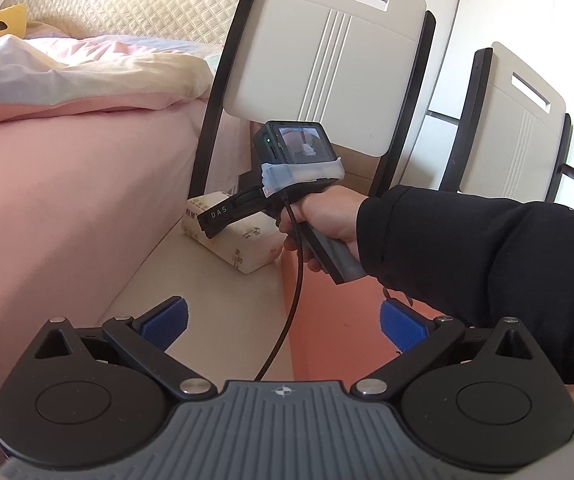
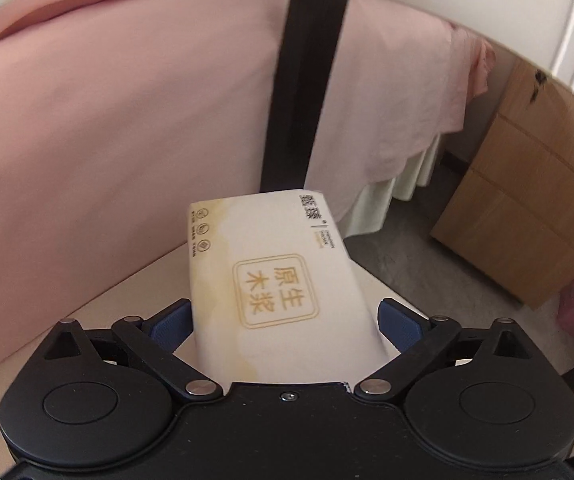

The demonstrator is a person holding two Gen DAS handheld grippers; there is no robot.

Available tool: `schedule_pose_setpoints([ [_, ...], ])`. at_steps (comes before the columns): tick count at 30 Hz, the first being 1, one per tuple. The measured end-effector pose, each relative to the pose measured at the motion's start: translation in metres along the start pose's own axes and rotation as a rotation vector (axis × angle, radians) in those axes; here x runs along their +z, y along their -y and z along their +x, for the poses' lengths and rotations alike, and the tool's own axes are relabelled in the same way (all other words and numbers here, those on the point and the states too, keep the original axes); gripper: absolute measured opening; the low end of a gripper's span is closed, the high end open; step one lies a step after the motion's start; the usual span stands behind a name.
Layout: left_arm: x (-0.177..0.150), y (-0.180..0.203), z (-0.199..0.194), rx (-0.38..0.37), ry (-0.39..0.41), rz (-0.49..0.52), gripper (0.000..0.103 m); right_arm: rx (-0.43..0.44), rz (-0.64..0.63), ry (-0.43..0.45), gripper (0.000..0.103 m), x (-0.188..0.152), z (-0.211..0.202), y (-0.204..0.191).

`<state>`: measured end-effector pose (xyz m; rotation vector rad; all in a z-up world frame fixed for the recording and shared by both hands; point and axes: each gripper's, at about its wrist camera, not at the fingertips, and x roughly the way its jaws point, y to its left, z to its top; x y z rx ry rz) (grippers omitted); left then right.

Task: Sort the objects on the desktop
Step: 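Close the right gripper on the tissue pack, then lift the tissue pack up off the nightstand with the right gripper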

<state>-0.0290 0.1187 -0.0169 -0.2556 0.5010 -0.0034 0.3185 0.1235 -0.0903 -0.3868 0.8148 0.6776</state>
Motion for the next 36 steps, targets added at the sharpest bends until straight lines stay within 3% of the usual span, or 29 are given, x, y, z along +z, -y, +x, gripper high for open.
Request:
schedule_pose_setpoints([
  [3, 0.001, 0.001, 0.0, -0.005, -0.005, 0.001, 0.103, 0.008, 0.013, 0.005, 0.096, -0.001, 0.004, 0.005],
  [8, 0.004, -0.001, -0.002, -0.009, -0.007, -0.002, 0.103, 0.012, 0.015, -0.06, 0.095, -0.011, 0.017, 0.006],
  [12, 0.006, -0.002, -0.003, -0.013, -0.009, -0.007, 0.103, 0.014, 0.071, -0.056, 0.088, -0.015, 0.015, 0.009],
  [24, 0.005, -0.002, -0.004, -0.009, -0.005, 0.01, 0.103, 0.026, 0.073, 0.016, 0.085, -0.02, -0.02, 0.014],
  [36, -0.007, 0.009, -0.002, -0.048, -0.009, 0.051, 0.103, 0.039, 0.075, -0.027, 0.085, -0.038, -0.05, 0.019],
])
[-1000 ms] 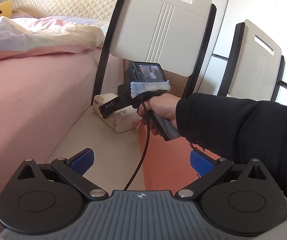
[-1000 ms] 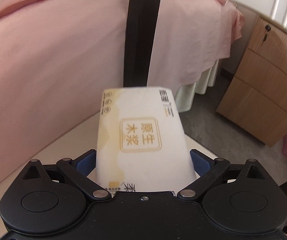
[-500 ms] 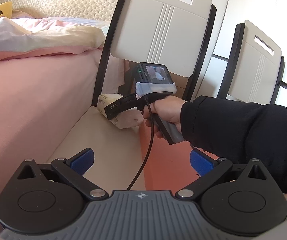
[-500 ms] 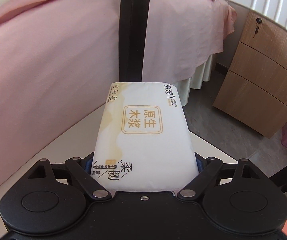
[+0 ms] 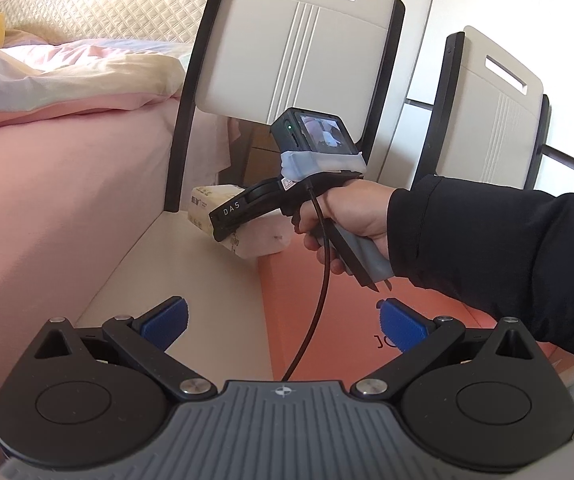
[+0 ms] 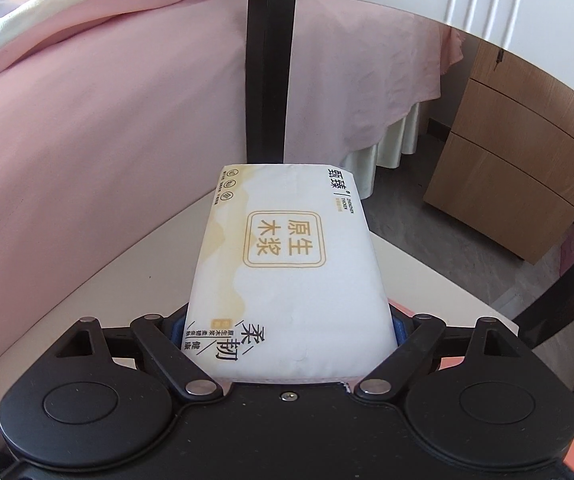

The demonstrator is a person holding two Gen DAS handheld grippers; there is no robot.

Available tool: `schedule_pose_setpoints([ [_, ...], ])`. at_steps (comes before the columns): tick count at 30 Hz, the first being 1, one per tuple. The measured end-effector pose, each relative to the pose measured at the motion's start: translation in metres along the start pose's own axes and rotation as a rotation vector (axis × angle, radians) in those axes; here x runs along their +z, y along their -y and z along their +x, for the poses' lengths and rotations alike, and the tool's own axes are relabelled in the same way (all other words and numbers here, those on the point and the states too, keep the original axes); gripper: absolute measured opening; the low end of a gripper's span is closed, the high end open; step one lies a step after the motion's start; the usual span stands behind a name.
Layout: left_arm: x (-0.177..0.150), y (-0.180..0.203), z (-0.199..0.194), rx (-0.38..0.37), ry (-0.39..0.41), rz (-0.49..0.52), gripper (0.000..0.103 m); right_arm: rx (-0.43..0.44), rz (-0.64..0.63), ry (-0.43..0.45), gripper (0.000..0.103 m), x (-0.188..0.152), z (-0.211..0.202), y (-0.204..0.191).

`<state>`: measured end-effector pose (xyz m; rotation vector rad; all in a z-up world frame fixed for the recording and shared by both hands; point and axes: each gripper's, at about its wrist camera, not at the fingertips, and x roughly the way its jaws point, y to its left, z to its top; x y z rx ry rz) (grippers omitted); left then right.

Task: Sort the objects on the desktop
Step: 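Lift the tissue pack up off the nightstand with the right gripper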

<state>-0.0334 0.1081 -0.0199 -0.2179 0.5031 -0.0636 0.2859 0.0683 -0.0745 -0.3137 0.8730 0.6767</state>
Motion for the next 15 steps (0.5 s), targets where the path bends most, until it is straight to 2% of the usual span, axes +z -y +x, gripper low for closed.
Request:
schedule_pose_setpoints([
  [5, -0.002, -0.003, 0.001, -0.009, -0.005, -0.014, 0.103, -0.008, 0.007, -0.005, 0.087, 0.001, 0.0, 0.0],
  [15, -0.004, -0.005, 0.004, -0.022, -0.012, -0.03, 0.103, -0.078, -0.081, -0.078, 0.1, 0.015, 0.021, -0.014],
])
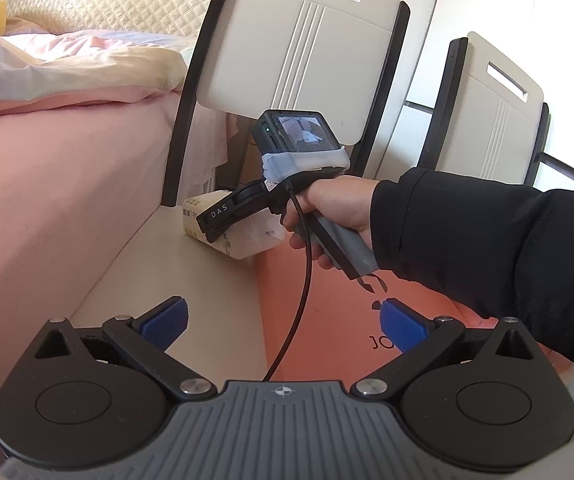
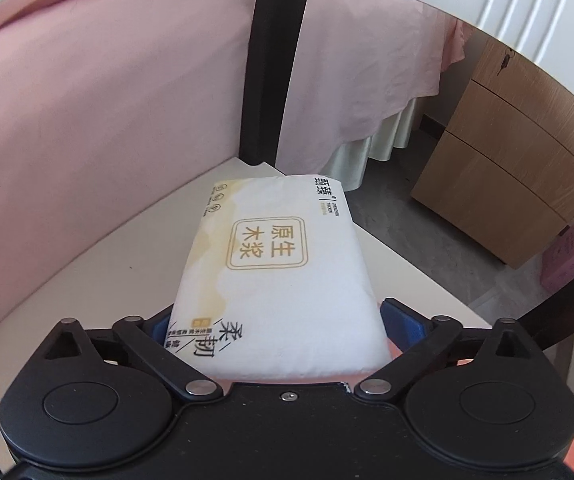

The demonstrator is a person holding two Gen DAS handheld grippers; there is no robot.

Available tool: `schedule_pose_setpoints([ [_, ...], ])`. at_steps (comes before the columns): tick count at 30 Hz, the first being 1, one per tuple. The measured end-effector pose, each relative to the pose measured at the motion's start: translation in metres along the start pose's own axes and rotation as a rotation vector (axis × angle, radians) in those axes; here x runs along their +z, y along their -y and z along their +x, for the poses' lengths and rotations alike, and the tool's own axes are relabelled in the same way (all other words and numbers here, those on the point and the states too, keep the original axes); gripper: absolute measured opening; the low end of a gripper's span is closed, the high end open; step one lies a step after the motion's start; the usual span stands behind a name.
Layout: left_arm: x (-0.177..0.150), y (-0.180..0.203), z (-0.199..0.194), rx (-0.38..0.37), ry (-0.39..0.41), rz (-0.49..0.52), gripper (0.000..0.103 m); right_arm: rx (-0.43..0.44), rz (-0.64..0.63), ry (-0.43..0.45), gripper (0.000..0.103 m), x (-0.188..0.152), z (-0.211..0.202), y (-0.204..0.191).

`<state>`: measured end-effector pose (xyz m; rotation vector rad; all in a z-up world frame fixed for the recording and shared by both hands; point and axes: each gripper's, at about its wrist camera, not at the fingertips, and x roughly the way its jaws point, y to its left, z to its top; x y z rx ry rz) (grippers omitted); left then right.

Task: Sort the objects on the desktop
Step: 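Lift the tissue pack up off the nightstand with the right gripper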

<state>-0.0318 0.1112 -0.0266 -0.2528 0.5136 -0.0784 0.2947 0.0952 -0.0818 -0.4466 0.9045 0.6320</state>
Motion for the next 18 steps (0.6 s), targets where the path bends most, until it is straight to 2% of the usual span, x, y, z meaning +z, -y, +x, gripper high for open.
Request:
schedule_pose_setpoints([
  [7, 0.002, -0.006, 0.003, -0.005, -0.012, -0.027, 0.103, -0.009, 0.0, -0.012, 0.101, 0.008, -0.003, 0.007],
  [11, 0.002, -0.007, 0.002, -0.004, -0.014, -0.033, 0.103, 0.0, -0.005, -0.076, 0.102, 0.011, 0.005, 0.008],
  [15, 0.002, -0.006, 0.001, -0.009, -0.014, -0.031, 0.103, 0.011, -0.028, -0.117, 0.102, 0.002, 0.012, 0.003],
  [18, 0.003, -0.006, 0.001, -0.011, -0.014, -0.034, 0.103, 0.011, -0.046, -0.111, 0.102, -0.005, 0.01, 0.003],
])
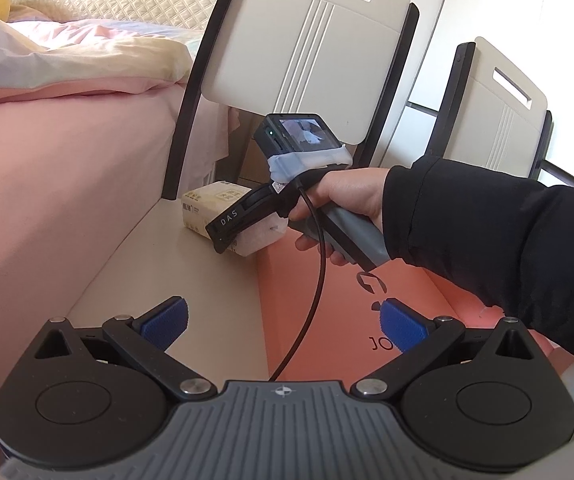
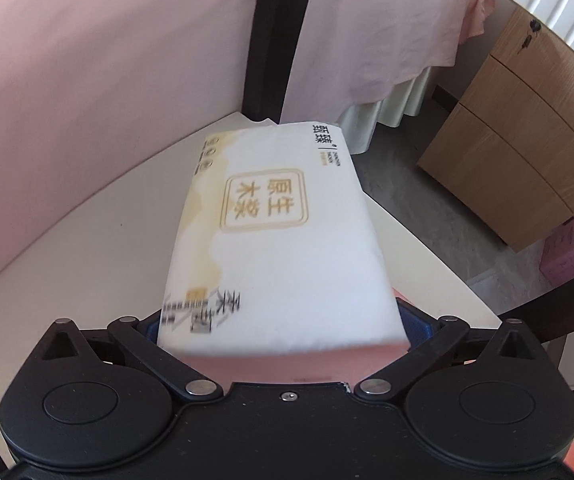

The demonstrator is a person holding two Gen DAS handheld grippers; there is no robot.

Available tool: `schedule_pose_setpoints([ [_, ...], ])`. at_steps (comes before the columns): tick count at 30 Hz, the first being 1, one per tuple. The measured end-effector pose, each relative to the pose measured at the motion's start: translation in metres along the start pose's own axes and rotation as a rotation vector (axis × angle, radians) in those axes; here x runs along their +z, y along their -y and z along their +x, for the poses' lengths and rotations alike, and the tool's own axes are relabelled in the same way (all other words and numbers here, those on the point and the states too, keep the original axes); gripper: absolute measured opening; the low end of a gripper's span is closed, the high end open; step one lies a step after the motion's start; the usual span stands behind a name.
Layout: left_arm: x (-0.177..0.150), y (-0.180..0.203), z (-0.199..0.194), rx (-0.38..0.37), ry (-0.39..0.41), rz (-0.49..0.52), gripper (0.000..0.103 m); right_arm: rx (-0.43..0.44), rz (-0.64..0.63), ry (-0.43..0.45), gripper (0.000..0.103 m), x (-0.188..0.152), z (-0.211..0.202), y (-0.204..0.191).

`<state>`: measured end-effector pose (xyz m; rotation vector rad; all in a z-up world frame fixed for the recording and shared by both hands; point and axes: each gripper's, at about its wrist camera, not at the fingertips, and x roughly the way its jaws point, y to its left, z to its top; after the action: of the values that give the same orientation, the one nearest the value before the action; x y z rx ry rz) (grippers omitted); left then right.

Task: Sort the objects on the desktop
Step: 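Lift the tissue pack up off the nightstand with the right gripper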

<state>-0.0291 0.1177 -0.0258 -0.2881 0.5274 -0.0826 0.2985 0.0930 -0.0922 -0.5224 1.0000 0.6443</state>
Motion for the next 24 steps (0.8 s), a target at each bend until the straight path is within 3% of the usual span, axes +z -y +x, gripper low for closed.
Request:
schedule_pose_setpoints([
  [6, 0.0, 0.001, 0.0, -0.004, 0.0, 0.003, 0.103, 0.011, 0.017, 0.046, 0.102, -0.007, -0.016, 0.008],
  [14, -0.002, 0.001, 0.0, -0.004, -0.001, 0.004, 0.103, 0.022, -0.003, 0.068, 0.102, 0.011, -0.035, 0.009],
  [24, -0.001, 0.0, 0.0, -0.01, -0.004, -0.005, 0.103, -0.099, -0.101, 0.064, 0.102, 0.046, -0.002, -0.02],
])
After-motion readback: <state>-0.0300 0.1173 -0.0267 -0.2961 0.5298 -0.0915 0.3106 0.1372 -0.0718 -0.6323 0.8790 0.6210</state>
